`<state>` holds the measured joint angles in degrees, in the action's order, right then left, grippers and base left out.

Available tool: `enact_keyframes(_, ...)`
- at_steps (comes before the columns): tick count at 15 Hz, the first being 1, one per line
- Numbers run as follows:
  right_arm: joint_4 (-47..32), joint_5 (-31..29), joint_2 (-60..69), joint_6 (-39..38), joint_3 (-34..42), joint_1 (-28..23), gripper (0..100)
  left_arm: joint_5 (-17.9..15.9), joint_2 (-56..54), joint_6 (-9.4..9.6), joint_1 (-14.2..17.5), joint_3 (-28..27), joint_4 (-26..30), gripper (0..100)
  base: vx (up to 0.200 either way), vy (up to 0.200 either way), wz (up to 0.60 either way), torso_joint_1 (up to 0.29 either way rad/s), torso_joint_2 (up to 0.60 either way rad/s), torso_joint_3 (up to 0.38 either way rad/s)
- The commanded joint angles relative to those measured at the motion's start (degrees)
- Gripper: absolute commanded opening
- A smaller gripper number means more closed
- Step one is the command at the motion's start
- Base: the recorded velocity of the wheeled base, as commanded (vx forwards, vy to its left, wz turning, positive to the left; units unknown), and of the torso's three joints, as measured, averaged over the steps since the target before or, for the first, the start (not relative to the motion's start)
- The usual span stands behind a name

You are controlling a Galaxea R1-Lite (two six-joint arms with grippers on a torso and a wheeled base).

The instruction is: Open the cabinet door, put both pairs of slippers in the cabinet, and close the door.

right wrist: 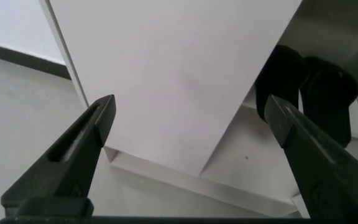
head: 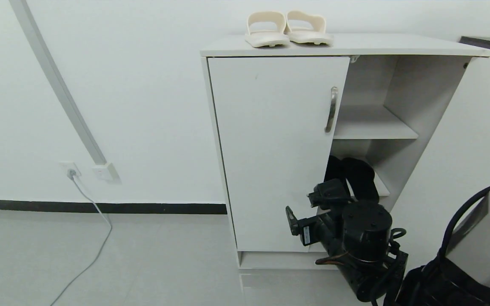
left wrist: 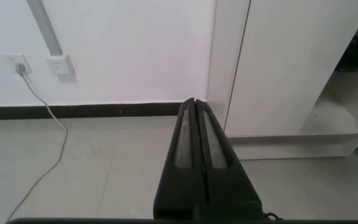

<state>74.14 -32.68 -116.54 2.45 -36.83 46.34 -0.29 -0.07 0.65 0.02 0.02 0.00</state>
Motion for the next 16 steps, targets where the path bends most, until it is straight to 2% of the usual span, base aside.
enact_keyframes(1,0.30,-0.01,-0.09,0.01,-0.09,-0.02,100,0.03,0.07,-0.03,-0.02,-0.02,-0.09,0,0.000,0.000,0.00,0.056,-0.36,-0.359)
enact_keyframes(7,0.21,-0.01,-0.18,0.01,-0.17,0.07,100,-0.06,0.07,-0.03,0.06,-0.02,-0.09,0,0.000,0.000,0.00,0.084,-0.50,-0.352)
enact_keyframes(16,0.21,-0.01,-0.18,0.01,-0.09,0.33,100,-0.06,0.07,0.06,0.06,-0.02,-0.09,0,0.000,0.000,0.00,0.160,-0.48,-0.321)
